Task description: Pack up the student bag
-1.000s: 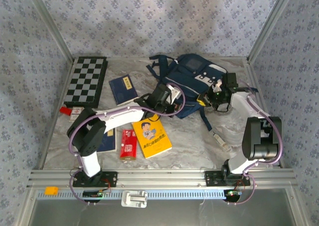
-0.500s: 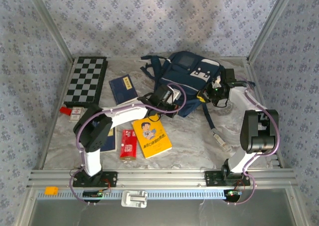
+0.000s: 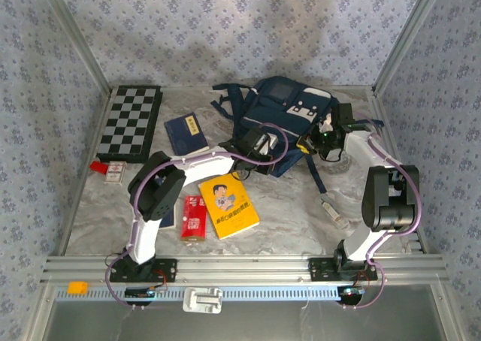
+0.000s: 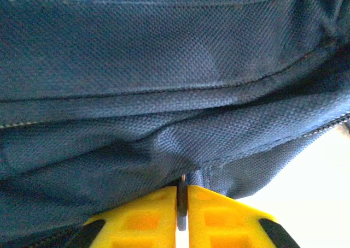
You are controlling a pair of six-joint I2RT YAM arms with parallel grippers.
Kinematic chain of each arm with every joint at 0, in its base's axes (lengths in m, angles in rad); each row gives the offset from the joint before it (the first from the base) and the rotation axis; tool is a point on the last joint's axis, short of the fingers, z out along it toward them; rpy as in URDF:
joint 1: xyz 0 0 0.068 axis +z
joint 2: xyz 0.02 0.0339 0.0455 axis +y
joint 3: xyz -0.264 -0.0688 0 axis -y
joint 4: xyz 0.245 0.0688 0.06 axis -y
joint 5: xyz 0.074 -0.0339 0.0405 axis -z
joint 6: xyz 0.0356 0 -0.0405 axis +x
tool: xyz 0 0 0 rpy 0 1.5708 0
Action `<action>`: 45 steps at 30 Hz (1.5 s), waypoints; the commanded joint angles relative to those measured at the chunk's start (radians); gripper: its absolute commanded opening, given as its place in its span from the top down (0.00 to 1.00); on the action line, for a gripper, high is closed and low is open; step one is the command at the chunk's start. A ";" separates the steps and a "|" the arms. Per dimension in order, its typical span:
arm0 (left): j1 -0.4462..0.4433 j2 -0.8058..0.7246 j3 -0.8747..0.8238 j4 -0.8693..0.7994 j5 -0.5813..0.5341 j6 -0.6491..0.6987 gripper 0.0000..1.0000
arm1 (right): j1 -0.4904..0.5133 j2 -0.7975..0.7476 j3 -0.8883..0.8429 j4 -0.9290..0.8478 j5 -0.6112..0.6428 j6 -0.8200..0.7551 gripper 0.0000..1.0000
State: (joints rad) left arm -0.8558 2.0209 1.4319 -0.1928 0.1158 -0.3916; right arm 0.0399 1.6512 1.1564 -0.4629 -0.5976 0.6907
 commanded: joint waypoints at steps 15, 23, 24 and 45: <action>-0.008 0.072 0.083 -0.053 -0.009 -0.046 0.87 | 0.018 -0.010 0.007 0.093 -0.046 0.006 1.00; -0.006 -0.001 0.037 -0.083 -0.044 -0.053 1.00 | 0.006 -0.005 0.008 0.074 -0.048 -0.020 1.00; -0.004 -0.020 0.020 -0.088 -0.052 -0.057 1.00 | -0.002 -0.006 0.009 0.066 -0.049 -0.026 1.00; 0.017 -0.142 -0.128 -0.050 0.002 -0.150 1.00 | -0.022 0.002 0.010 -0.012 -0.008 -0.054 0.58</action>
State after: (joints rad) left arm -0.8276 1.8610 1.2617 -0.2291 0.0895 -0.5240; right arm 0.0158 1.7042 1.1809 -0.4911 -0.6270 0.6498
